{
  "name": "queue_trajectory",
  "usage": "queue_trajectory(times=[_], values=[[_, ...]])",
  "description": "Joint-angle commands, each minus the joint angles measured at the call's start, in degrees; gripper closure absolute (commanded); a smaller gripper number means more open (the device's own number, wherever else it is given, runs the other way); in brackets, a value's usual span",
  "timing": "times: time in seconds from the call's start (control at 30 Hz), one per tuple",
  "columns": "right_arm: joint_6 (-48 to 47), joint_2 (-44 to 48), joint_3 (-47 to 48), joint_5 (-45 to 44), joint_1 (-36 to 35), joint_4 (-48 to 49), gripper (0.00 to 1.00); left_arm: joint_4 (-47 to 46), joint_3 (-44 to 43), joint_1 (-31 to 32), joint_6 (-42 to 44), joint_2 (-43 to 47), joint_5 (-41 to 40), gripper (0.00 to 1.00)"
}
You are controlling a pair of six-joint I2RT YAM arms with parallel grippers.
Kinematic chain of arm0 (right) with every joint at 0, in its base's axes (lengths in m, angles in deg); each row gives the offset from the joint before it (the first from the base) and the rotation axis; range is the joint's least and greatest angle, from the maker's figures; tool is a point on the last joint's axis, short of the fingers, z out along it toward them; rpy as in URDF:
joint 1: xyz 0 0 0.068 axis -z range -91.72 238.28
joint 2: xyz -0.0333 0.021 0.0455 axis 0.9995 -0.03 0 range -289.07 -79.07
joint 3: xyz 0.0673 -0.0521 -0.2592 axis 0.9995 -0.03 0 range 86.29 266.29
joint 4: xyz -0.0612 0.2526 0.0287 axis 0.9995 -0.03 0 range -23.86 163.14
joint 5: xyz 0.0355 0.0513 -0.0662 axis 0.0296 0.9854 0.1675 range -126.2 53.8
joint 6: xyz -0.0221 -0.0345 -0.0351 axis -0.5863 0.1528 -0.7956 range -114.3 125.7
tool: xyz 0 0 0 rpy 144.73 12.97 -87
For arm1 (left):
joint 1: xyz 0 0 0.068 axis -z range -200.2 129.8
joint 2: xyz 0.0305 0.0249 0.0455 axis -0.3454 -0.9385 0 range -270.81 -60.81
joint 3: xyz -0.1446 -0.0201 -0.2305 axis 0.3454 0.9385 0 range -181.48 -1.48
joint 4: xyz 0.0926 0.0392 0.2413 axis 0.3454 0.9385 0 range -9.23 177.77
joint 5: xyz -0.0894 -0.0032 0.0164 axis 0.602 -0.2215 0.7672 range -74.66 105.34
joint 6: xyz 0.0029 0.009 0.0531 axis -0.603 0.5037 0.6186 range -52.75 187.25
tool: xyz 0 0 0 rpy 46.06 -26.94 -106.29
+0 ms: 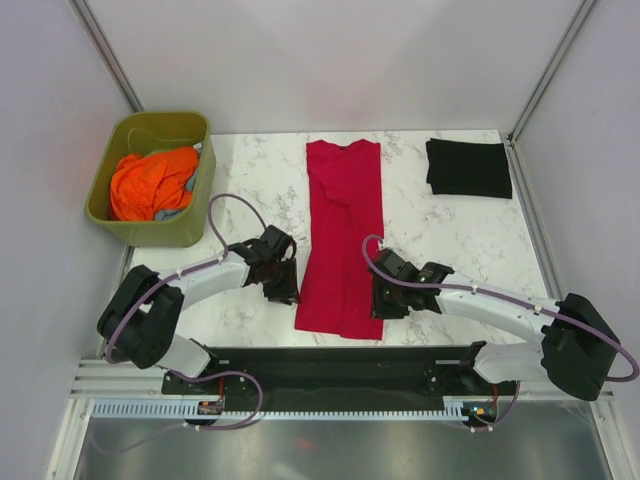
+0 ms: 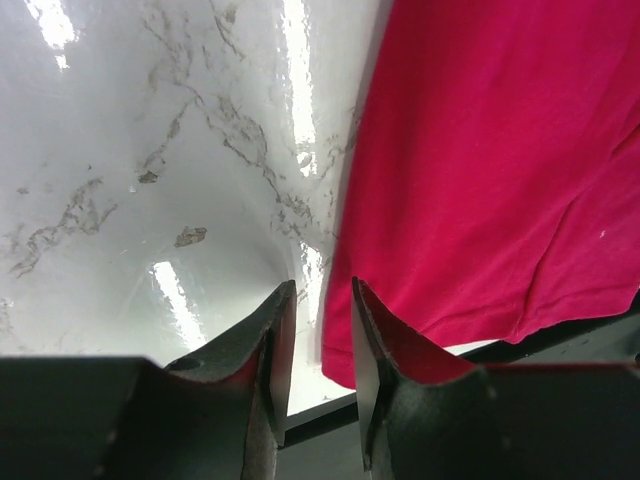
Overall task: Fold and stack the t-shirts
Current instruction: Fold the tshirt
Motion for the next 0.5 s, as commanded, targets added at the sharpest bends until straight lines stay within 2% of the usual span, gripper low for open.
queue_trajectory(times=[0.0, 0.33, 0.47], values=[[5.5, -0.6, -0.8, -3.6, -3.6, 1.1, 0.66, -4.6, 1.4, 0.6, -2.6, 2.9, 2.1, 0.64], [8.9, -3.8, -2.5, -9.1, -8.1, -0.2, 0.66, -8.2, 5.7, 0.8, -4.7, 5.0, 6.5, 0.66], [10.1, -3.4, -3.3, -10.8, -9.0, -0.4, 0.69, -8.4, 6.4, 0.8, -5.1, 5.9, 6.2, 0.62]])
